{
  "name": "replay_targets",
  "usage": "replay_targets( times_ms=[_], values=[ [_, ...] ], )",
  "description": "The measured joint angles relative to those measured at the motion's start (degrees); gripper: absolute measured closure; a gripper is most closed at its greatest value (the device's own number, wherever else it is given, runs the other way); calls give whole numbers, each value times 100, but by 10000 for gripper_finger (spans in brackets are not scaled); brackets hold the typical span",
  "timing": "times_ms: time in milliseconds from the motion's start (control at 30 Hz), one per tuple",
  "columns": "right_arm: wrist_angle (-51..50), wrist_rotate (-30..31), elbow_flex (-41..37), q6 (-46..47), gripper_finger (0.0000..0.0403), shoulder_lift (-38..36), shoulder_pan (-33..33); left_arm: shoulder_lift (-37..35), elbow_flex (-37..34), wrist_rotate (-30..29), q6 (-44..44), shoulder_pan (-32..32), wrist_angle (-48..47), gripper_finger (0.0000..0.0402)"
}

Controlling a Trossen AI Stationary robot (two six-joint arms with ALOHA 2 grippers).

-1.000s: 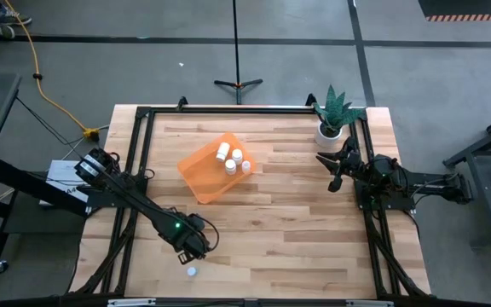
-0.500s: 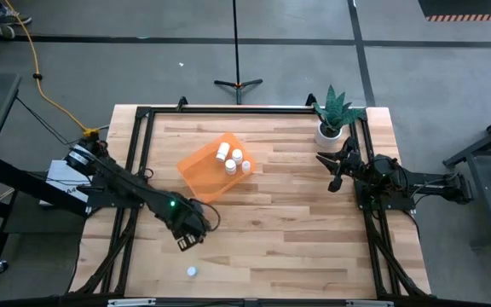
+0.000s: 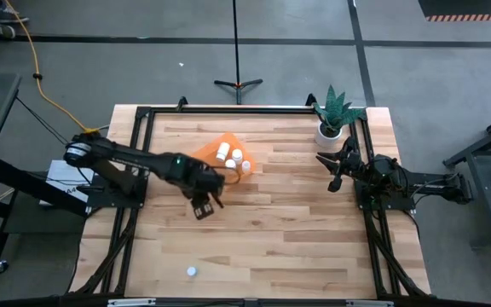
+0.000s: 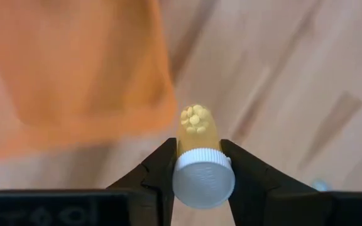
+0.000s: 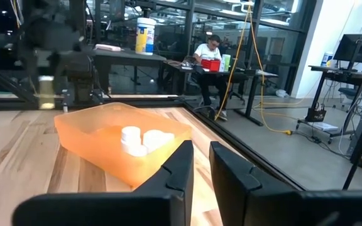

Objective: Pick and place pill bottles into a basket
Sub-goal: Put the yellow pill bottle into the orange bin

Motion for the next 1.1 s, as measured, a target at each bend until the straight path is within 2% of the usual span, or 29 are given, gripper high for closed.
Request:
replay_targets(
  times_ms=[167,300,633,833,1100],
  values=[
    [-13,0,0,-32,356,-2,0,0,113,-481,634,471,25,260],
    [-15,0,0,-34,359,-1,0,15,-5,-775,942,792,54,249],
    [-13,0,0,-34,357,-2,0,331,-345,-756,1957,1551,326,261],
    [-15,0,0,-59,361,-1,0,400,-579,-431,2336,2060,797,244],
    [-18,0,0,-163,356,0,0,402,-1021,-165,2461,2570,947,261]
  ],
)
